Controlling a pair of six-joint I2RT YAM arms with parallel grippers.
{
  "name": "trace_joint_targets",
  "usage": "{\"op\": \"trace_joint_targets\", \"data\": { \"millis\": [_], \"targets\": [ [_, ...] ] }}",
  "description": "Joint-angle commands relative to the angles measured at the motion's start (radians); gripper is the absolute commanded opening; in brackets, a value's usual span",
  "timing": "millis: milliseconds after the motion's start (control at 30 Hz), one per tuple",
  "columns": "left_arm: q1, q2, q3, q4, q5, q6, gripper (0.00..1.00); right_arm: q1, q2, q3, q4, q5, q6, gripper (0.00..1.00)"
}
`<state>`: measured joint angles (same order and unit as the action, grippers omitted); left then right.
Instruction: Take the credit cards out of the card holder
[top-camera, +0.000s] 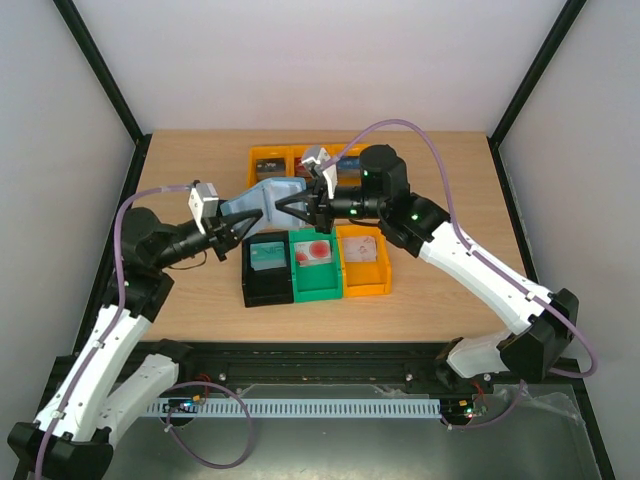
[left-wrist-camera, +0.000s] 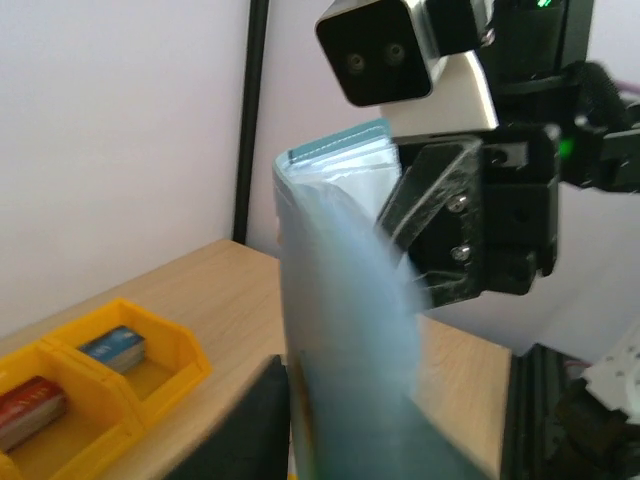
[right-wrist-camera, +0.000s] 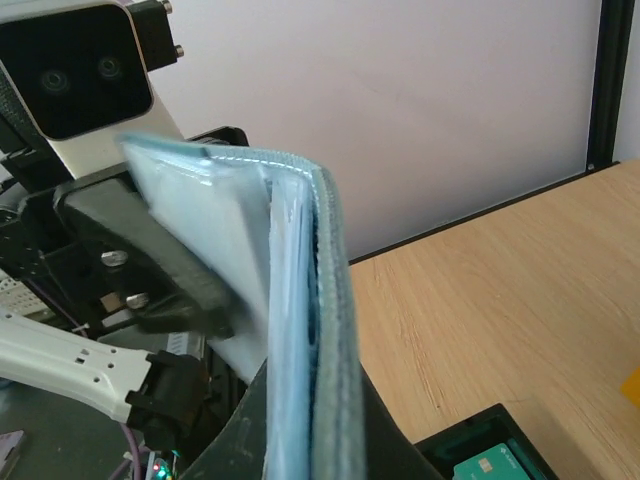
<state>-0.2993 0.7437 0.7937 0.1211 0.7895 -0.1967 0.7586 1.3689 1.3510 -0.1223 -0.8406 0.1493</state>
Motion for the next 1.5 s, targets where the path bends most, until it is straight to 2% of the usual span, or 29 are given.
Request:
{"op": "trace_joint_targets", "data": {
  "millis": [0, 67, 133, 567, 667, 933, 1100, 1133, 1200, 1467],
  "targets": [
    [-0.005, -0.018, -0.001, 0.059, 0.032, -0.028, 0.37, -0.009, -0.031, 0.02, -0.008, -0.03, -0.023, 0.02],
    [0.006, -0.034, 0.002, 0.047, 0.01, -0.031, 0.46, -0.02, -0.047, 0.016, -0.026, -0.031, -0.04, 0.02],
    [0.018, -0.051, 0.005, 0.054, 0.008, -0.042, 0.49, -0.04, -0.055, 0.02, -0.043, -0.048, -0.043, 0.02],
    [0.05, -0.08, -0.01, 0.02, -0.016, -0.012, 0.47, -0.076, -0.038, 0.091, -0.139, -0.1, -0.083, 0.01],
    [0.049, -0.065, -0.01, 0.016, -0.062, 0.009, 0.51, -0.076, -0.027, 0.093, -0.115, -0.107, -0.045, 0.02],
    [0.026, -0.051, -0.01, 0.046, 0.015, 0.043, 0.72, -0.072, 0.033, 0.112, -0.095, -0.044, 0.079, 0.02],
    [0.011, -0.046, -0.008, 0.047, 0.01, 0.054, 0.99, -0.061, 0.036, 0.118, -0.091, 0.011, 0.084, 0.01],
    [0.004, -0.043, -0.009, 0.051, 0.006, 0.059, 0.99, -0.058, 0.036, 0.121, -0.091, 0.021, 0.085, 0.02],
    [-0.02, -0.035, -0.011, 0.057, -0.022, 0.067, 0.99, -0.05, 0.04, 0.125, -0.091, 0.046, 0.088, 0.02],
    [-0.083, 0.012, 0.005, 0.04, -0.298, 0.087, 1.0, 0.009, 0.064, 0.156, -0.091, 0.159, 0.087, 0.02]
  ]
}}
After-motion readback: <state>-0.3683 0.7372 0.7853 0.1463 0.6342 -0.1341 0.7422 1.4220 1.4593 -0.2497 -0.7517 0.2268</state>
